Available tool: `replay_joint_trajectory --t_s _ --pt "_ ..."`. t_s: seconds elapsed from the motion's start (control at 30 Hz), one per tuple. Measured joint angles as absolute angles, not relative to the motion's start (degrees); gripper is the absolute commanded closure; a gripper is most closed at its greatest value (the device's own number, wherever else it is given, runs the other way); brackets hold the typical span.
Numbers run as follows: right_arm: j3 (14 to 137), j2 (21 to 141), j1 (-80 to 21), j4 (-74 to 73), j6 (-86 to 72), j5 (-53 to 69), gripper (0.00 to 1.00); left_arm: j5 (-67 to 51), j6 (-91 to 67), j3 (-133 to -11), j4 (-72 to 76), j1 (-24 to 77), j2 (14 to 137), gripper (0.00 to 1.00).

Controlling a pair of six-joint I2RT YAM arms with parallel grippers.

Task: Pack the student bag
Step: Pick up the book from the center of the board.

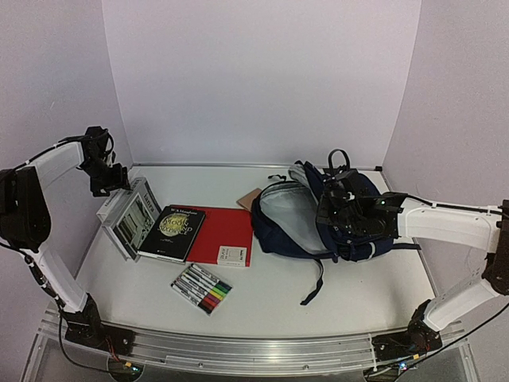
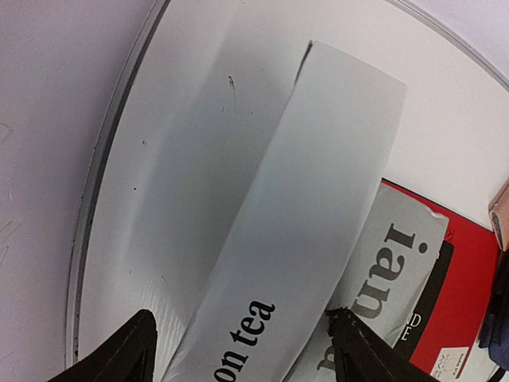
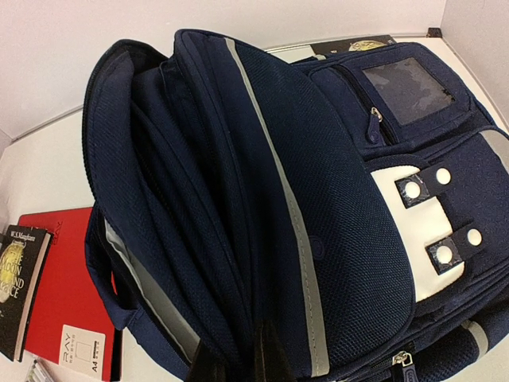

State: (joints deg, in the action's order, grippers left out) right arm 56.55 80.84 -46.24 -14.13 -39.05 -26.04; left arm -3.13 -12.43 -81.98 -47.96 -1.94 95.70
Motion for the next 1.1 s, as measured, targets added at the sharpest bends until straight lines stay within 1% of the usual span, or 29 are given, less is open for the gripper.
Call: replay_joint_trajectory --t_s 0.27,0.4,0.63,0.9,1.03,1.1 --pt "56.55 80.84 -46.24 -14.13 -39.05 -26.04 1.00 -7.61 -13.44 -80.89 -45.87 -2.37 95.42 0.48" --pt "56.55 80.84 -46.24 -14.13 -39.05 -26.04 1.00 -9.40 -13.53 -80.64 -45.18 -2.37 95.23 0.53" --pt "56.55 80.84 -46.24 -14.13 -39.05 -26.02 1.00 -10.44 -13.89 -80.19 -44.94 -2.64 94.89 0.49" --pt "56.45 80.26 -46.24 -14.20 -39.05 -26.02 1.00 -8.80 -14.93 -79.45 -45.15 -3.09 94.94 0.40" --pt "56.45 80.12 -46.24 -14.21 -39.05 -26.02 1.00 -8.94 -14.96 -78.94 -45.69 -3.11 95.36 0.39" --pt "56.45 80.12 -46.24 -14.22 -39.05 -26.02 1.00 -9.02 -14.96 -78.94 -45.72 -3.11 95.74 0.41"
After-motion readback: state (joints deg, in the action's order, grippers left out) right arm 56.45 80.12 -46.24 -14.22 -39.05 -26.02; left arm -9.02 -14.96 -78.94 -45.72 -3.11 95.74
